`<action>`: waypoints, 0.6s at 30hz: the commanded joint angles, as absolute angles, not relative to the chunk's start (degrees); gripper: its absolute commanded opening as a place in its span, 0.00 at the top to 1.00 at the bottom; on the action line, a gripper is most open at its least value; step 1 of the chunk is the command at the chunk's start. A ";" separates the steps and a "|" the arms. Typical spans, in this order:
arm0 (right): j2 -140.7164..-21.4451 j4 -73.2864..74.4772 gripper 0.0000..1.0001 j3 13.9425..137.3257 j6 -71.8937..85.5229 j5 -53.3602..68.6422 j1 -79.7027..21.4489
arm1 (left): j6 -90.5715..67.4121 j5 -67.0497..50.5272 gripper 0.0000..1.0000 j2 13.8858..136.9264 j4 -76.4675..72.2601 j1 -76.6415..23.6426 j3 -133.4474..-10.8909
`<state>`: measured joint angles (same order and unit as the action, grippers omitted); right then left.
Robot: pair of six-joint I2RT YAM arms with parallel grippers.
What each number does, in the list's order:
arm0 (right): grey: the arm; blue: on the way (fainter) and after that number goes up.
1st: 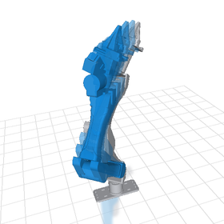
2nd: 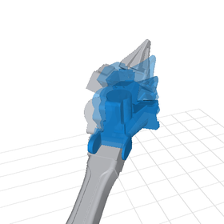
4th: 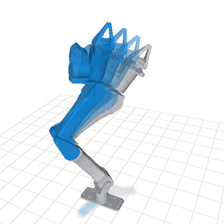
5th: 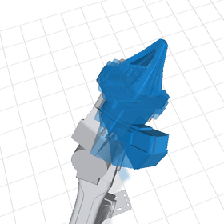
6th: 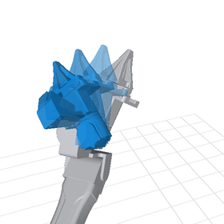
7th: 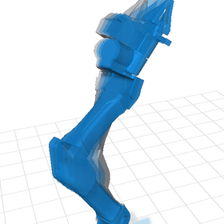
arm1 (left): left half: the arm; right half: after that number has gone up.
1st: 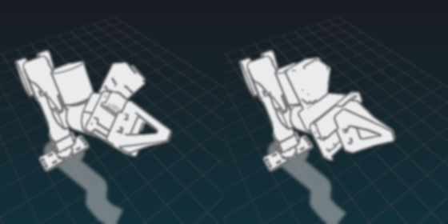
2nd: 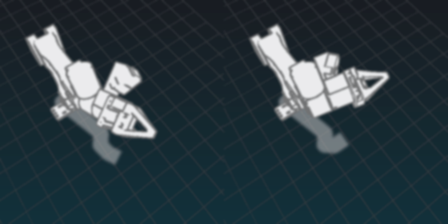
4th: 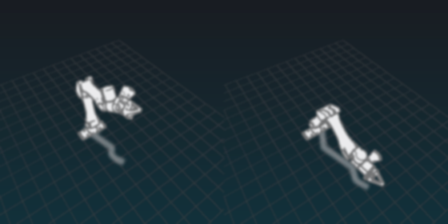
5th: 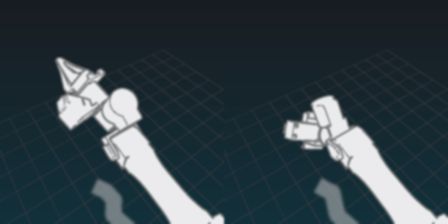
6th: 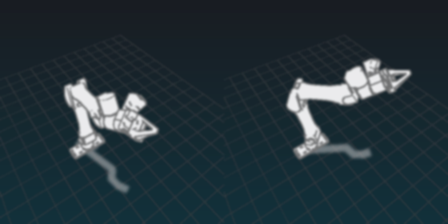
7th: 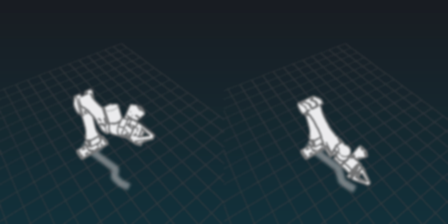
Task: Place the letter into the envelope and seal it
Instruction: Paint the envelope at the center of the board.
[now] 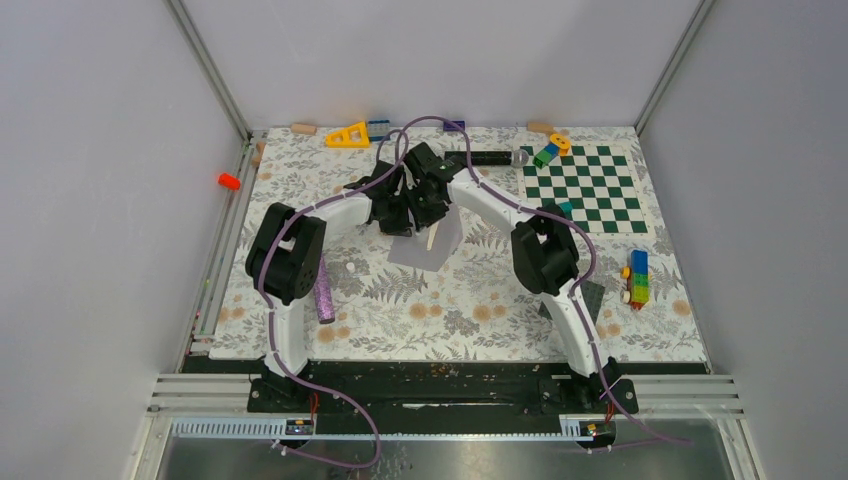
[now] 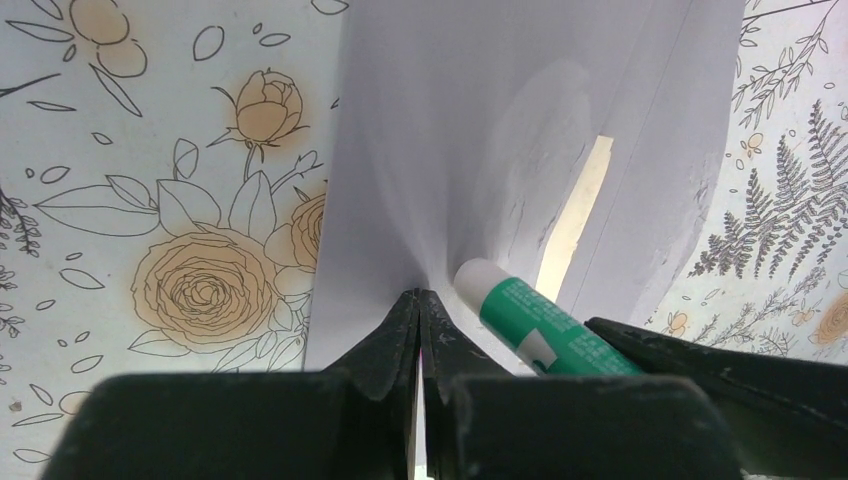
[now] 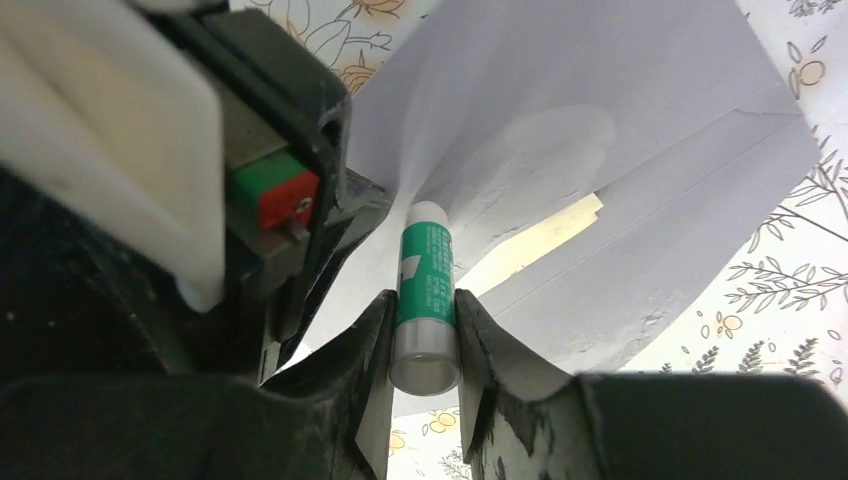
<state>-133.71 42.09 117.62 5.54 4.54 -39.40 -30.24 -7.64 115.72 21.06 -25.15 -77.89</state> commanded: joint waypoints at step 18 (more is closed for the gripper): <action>-132.77 44.99 1.00 121.19 1.10 -6.15 -39.08 | -27.86 -5.25 1.00 117.60 24.08 -26.41 -76.32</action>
